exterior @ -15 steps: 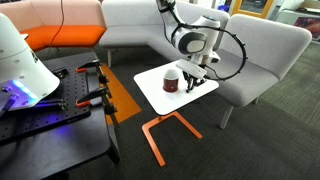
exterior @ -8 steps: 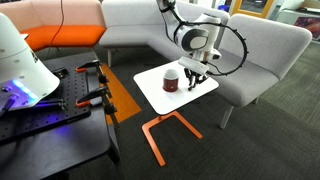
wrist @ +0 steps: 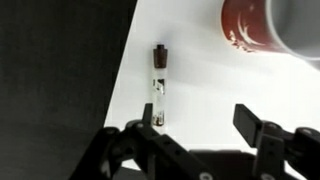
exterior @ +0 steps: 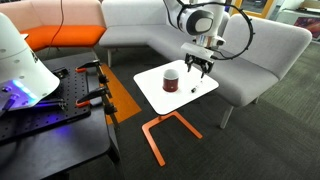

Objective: Remove the marker from the cup and put it on the table

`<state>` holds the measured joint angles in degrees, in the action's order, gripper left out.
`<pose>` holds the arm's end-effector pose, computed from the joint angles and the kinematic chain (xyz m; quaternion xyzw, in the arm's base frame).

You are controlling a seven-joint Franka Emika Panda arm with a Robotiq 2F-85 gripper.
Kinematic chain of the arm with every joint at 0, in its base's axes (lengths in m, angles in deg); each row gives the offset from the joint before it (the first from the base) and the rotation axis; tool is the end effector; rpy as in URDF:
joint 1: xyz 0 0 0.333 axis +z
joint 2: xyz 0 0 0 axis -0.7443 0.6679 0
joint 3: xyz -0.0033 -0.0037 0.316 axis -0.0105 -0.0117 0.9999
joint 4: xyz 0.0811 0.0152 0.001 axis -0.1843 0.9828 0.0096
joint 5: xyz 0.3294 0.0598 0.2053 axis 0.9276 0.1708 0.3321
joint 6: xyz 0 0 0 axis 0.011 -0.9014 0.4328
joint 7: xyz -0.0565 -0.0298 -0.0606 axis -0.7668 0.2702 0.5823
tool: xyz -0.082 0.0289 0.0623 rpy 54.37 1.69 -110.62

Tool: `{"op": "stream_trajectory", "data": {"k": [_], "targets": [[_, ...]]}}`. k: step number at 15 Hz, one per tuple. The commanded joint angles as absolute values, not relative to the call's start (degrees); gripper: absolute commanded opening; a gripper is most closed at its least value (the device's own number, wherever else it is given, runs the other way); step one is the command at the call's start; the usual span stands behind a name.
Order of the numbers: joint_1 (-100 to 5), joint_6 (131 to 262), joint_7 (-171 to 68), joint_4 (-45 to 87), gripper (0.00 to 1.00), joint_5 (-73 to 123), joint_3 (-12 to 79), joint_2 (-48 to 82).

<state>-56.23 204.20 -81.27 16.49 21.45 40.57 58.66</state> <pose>0.6757 -0.0633 0.0508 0.9772 0.2105 -0.0284 0.0026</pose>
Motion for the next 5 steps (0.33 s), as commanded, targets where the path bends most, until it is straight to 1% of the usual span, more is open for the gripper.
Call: {"op": "stream_trajectory", "data": {"k": [1, 5], "targets": [[-54.22, 194.27, -77.24, 21.40, 1.00, 21.46, 40.33, 51.07], [-51.75, 189.26, -75.43, 25.14, 1.00, 20.68, 40.16, 44.72]]}}
